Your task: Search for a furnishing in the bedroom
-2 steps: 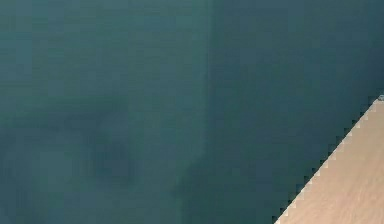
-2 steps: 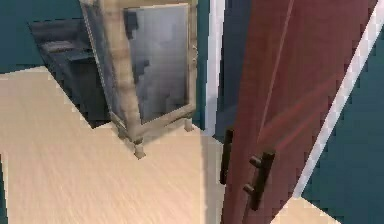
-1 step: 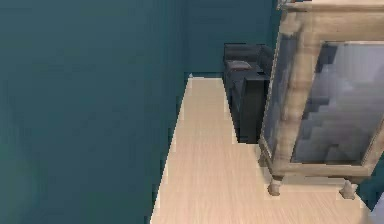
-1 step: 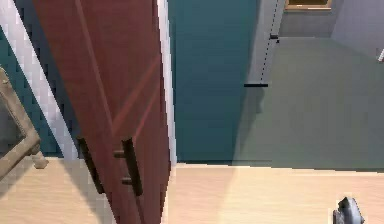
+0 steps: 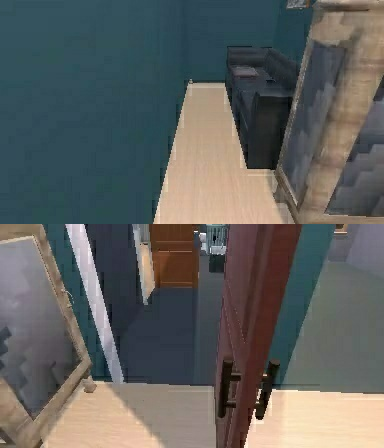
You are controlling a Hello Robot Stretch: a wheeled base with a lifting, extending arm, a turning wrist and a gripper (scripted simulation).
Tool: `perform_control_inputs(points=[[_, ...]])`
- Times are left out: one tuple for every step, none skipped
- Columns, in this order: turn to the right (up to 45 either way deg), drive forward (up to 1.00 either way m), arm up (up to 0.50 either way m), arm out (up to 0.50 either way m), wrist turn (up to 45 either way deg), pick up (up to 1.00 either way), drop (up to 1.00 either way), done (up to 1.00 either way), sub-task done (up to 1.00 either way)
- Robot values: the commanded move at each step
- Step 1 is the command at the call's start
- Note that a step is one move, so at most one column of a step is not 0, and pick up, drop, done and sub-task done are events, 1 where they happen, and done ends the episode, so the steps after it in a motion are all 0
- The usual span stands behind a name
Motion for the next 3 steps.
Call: perform_control_inputs(points=[[45.0, 0.0, 0.0, 0.0, 0.0, 0.0, 0.0, 0.0, 0.0], [12.0, 0.0, 0.0, 0.0, 0.0, 0.0, 0.0, 0.0, 0.0], [0.0, 0.55, 0.0, 0.0, 0.0, 0.0, 0.0, 0.0, 0.0]])
